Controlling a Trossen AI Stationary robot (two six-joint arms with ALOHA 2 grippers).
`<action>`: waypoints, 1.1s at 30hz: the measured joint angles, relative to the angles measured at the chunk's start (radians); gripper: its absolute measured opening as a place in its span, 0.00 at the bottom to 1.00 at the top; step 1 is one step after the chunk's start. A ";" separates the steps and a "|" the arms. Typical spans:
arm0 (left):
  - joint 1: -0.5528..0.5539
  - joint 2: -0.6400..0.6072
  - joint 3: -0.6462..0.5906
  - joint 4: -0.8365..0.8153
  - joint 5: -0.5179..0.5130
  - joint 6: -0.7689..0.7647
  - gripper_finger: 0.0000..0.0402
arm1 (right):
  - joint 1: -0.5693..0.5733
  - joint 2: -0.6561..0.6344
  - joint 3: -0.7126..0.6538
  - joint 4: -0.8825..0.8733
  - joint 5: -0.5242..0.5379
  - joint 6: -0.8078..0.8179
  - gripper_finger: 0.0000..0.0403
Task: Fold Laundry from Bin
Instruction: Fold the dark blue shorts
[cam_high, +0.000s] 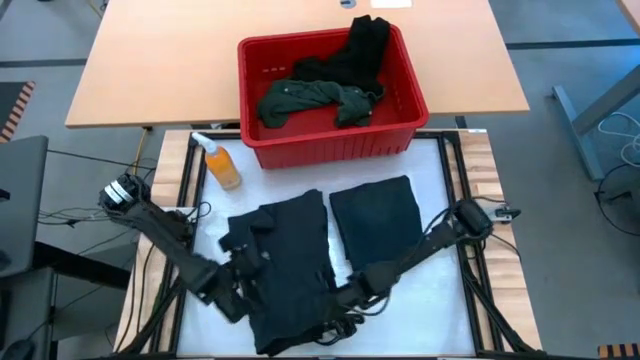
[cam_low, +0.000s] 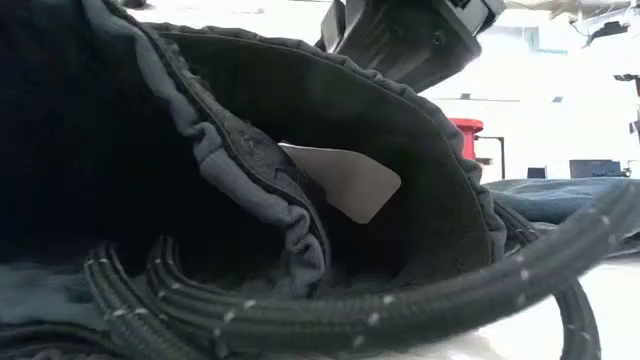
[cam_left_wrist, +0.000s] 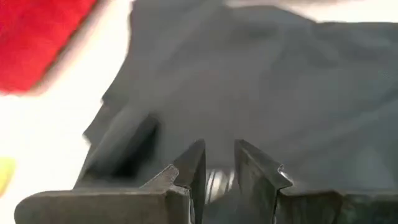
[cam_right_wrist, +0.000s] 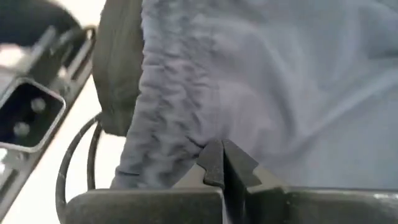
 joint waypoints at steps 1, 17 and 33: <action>0.038 0.000 -0.013 0.068 0.014 0.075 0.19 | 0.001 -0.018 -0.042 0.062 0.013 0.018 0.04; 0.460 0.000 -0.047 -0.004 0.483 0.434 0.19 | 0.067 -0.076 -0.153 0.261 0.108 0.116 0.04; 0.465 0.000 -0.047 -0.513 0.548 0.058 0.19 | 0.085 -0.076 -0.153 0.293 0.162 0.096 0.05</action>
